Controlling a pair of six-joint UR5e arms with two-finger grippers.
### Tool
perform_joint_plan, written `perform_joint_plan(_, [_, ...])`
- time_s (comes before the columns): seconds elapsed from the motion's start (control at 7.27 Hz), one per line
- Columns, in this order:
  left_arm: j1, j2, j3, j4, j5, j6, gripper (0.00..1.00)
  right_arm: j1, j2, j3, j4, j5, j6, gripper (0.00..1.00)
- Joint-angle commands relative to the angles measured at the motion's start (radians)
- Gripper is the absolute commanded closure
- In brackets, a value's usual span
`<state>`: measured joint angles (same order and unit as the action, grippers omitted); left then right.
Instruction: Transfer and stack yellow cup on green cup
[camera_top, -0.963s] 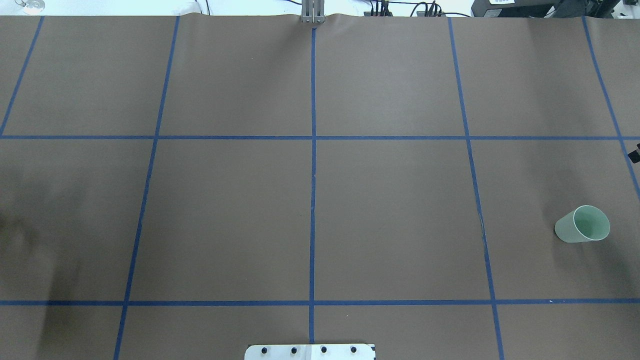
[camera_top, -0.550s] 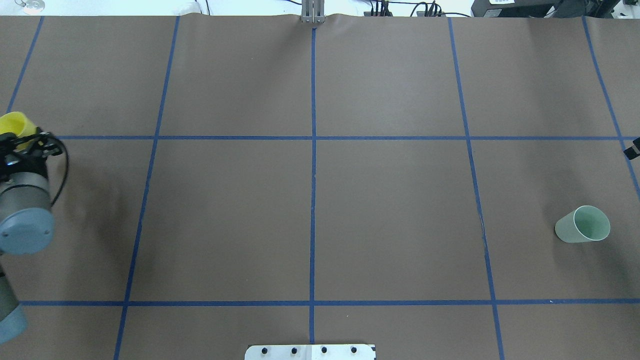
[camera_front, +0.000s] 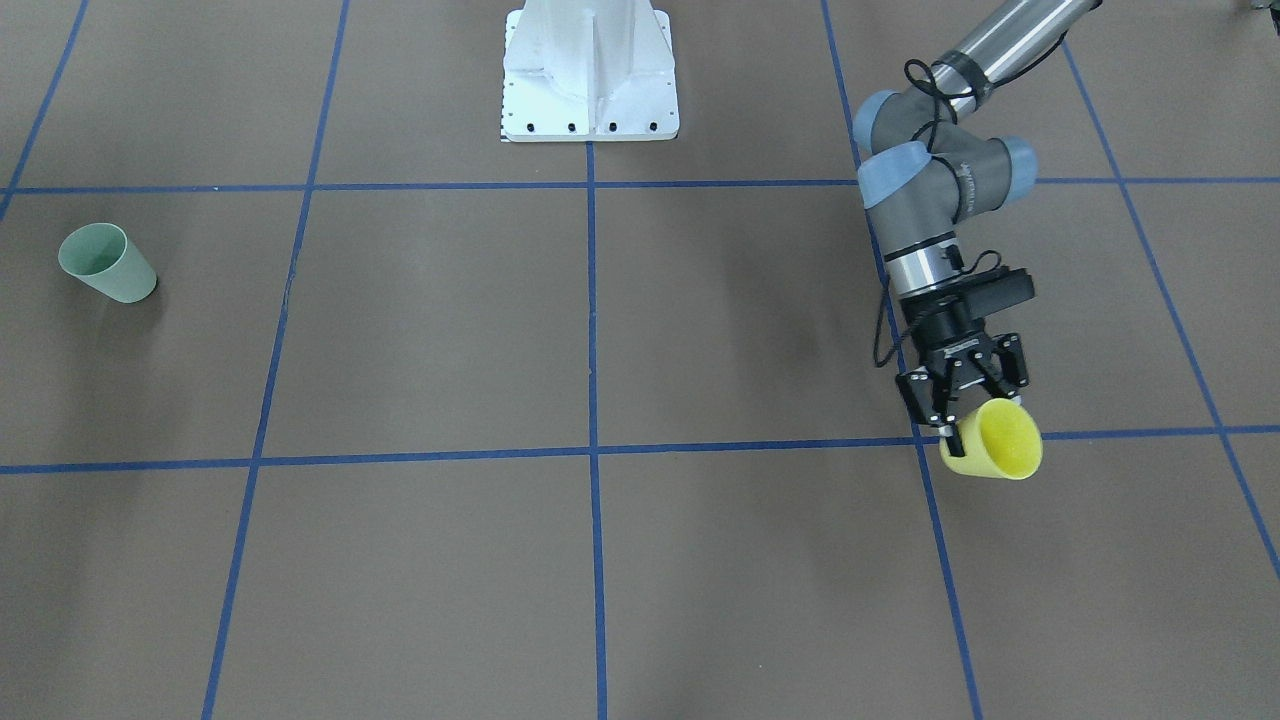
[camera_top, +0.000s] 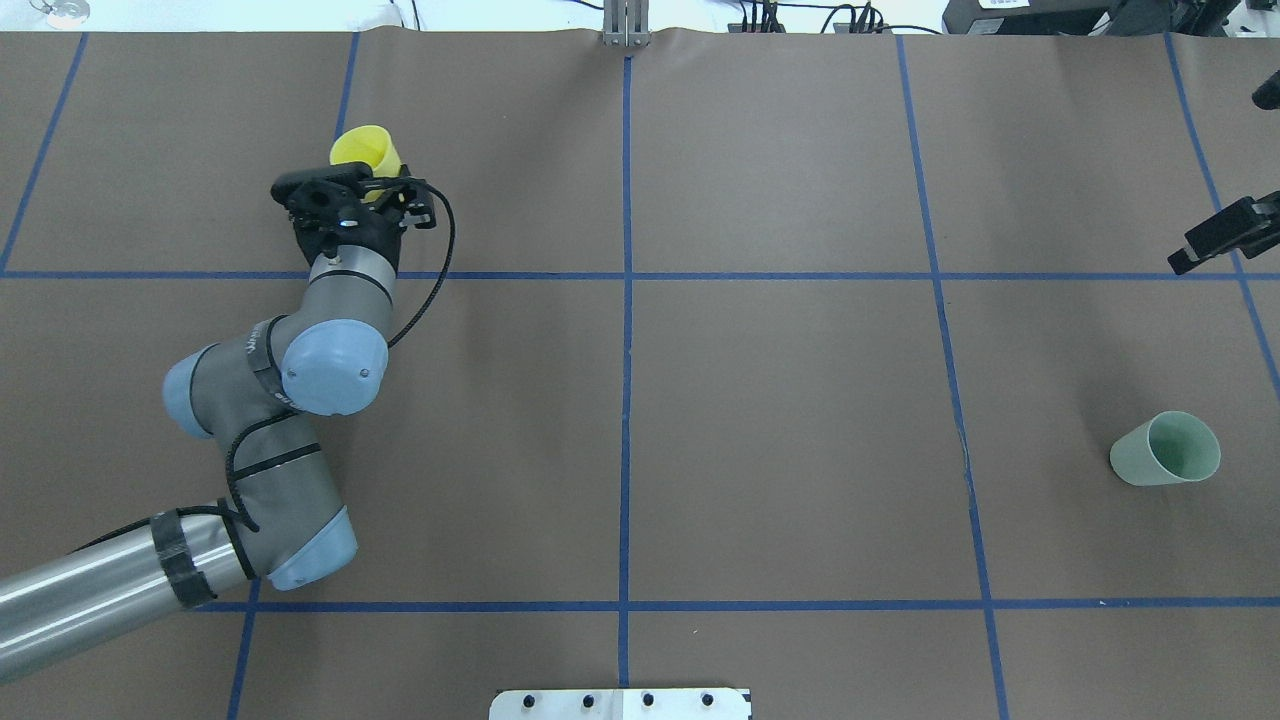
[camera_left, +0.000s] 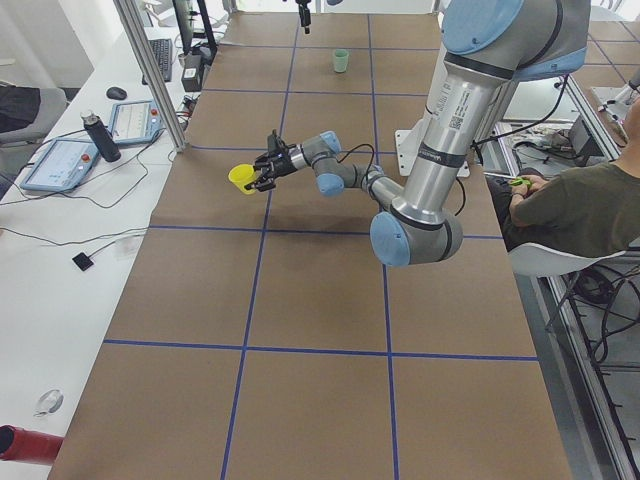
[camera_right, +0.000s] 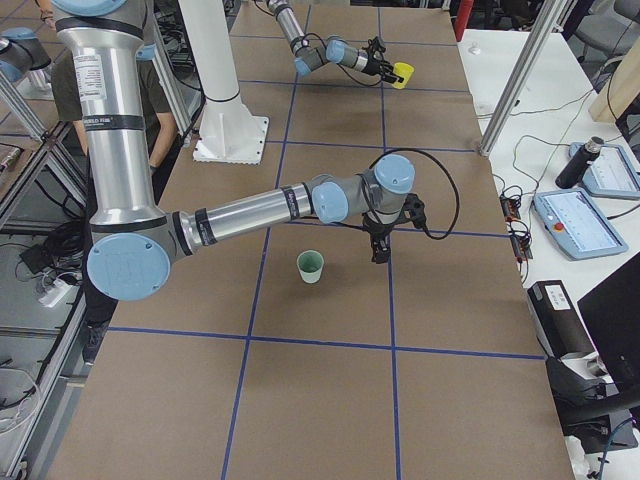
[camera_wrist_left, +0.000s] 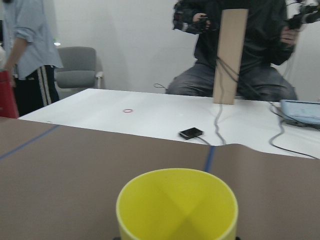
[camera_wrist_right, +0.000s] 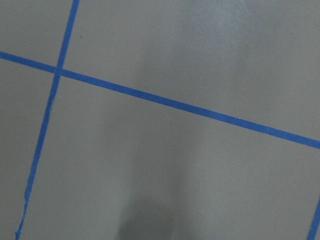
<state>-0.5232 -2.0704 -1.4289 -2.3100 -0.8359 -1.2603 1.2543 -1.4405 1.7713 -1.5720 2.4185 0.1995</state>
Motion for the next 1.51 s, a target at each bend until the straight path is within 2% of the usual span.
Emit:
perform_joint_plan(0.0, [0.064,-0.062,0.077,-0.307,-0.168,0.275,0.73,-0.119,0.142,-0.012,0.000,-0.007,0.232,0.00])
perform_joint_plan(0.14, [0.095,-0.118,0.093,-0.371,-0.204,0.406,0.73,-0.160,0.234,-0.048,0.001,-0.007,0.317,0.00])
perform_joint_plan(0.41, [0.144,-0.279,0.172,-0.407,-0.229,0.453,0.72,-0.255,0.348,-0.061,0.001,-0.030,0.470,0.00])
perform_joint_plan(0.55, [0.181,-0.293,0.176,-0.437,-0.229,0.551,0.72,-0.292,0.389,-0.061,0.003,-0.042,0.530,0.00])
perform_joint_plan(0.69, [0.210,-0.289,0.233,-0.571,-0.229,0.700,0.72,-0.318,0.419,-0.062,0.015,-0.050,0.547,0.00])
perform_joint_plan(0.83, [0.227,-0.287,0.298,-0.694,-0.232,0.751,0.73,-0.351,0.434,-0.062,0.065,-0.127,0.560,0.00])
perform_joint_plan(0.96, [0.227,-0.272,0.309,-0.725,-0.251,0.754,0.75,-0.374,0.448,-0.085,0.117,-0.151,0.605,0.01])
perform_joint_plan(1.1, [0.227,-0.252,0.308,-0.797,-0.259,0.803,0.75,-0.374,0.460,-0.107,0.139,-0.153,0.638,0.01])
perform_joint_plan(1.24, [0.227,-0.222,0.309,-0.884,-0.308,0.838,0.75,-0.386,0.483,-0.130,0.141,-0.154,0.638,0.01])
perform_joint_plan(1.38, [0.230,-0.224,0.311,-0.896,-0.318,0.840,0.76,-0.391,0.492,-0.133,0.141,-0.154,0.655,0.01])
